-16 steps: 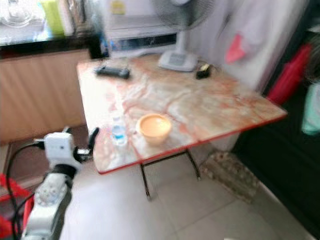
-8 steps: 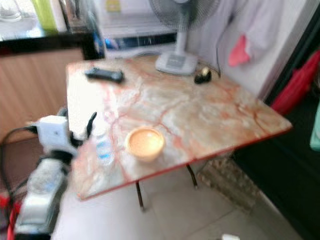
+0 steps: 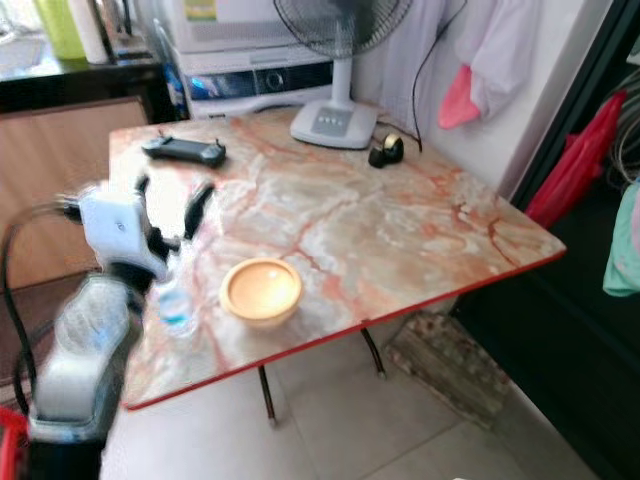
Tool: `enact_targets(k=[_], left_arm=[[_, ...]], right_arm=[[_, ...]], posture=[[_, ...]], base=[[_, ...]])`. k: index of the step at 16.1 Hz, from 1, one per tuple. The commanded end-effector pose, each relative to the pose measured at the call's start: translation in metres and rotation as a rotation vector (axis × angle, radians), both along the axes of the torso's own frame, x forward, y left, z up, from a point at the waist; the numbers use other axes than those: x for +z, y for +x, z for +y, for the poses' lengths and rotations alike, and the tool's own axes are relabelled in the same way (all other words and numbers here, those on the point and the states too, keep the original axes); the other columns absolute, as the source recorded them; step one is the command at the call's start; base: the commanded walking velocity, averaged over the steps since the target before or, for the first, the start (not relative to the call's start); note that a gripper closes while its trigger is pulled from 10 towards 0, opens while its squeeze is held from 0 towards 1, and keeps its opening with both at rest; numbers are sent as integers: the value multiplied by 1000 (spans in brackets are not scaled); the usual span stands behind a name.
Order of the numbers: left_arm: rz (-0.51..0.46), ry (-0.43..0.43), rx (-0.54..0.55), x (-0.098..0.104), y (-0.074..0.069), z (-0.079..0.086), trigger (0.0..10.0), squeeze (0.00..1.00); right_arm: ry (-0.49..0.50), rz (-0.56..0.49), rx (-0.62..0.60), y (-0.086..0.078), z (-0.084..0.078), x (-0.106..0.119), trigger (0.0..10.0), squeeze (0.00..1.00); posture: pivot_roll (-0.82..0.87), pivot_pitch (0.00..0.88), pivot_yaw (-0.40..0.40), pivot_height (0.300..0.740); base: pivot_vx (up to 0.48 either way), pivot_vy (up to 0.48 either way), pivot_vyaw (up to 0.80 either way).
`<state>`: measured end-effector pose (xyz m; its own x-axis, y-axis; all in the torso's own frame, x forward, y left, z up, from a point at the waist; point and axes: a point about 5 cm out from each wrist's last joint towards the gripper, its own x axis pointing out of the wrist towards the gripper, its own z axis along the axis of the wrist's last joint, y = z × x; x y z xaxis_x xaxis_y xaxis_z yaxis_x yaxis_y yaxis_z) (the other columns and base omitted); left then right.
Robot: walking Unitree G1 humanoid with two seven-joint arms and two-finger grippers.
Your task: Restocking fridge
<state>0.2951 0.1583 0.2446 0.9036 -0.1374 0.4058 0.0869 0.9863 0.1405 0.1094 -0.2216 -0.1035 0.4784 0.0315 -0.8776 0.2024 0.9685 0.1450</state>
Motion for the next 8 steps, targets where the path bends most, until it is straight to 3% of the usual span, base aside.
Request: enact_targets(k=[1, 3, 5, 7, 8], left_arm=[[-16, -6, 2, 20, 0, 1, 10000, 0], [117, 12, 18, 25, 10, 10, 10000, 0], [323, 63, 11, 18, 16, 18, 10000, 0], [446, 111, -15, 16, 21, 23, 10000, 0], [488, 81, -23, 14, 24, 25, 10000, 0]], right_arm=[[-3, 3, -4, 0, 0, 0, 10000, 0], [-2, 5, 5, 0, 1, 0, 10000, 0], [3, 5, 6, 1, 3, -1, 10000, 0], [11, 7, 12, 1, 5, -1, 10000, 0], [12, 6, 13, 1, 5, -1, 10000, 0]], posture=[[137, 0, -43, 740], [142, 0, -33, 740], [149, 0, -28, 740], [147, 0, -20, 740], [143, 0, -15, 740]], base=[[0, 0, 0], [0, 0, 0], [0, 0, 0], [0, 0, 0], [0, 0, 0]])
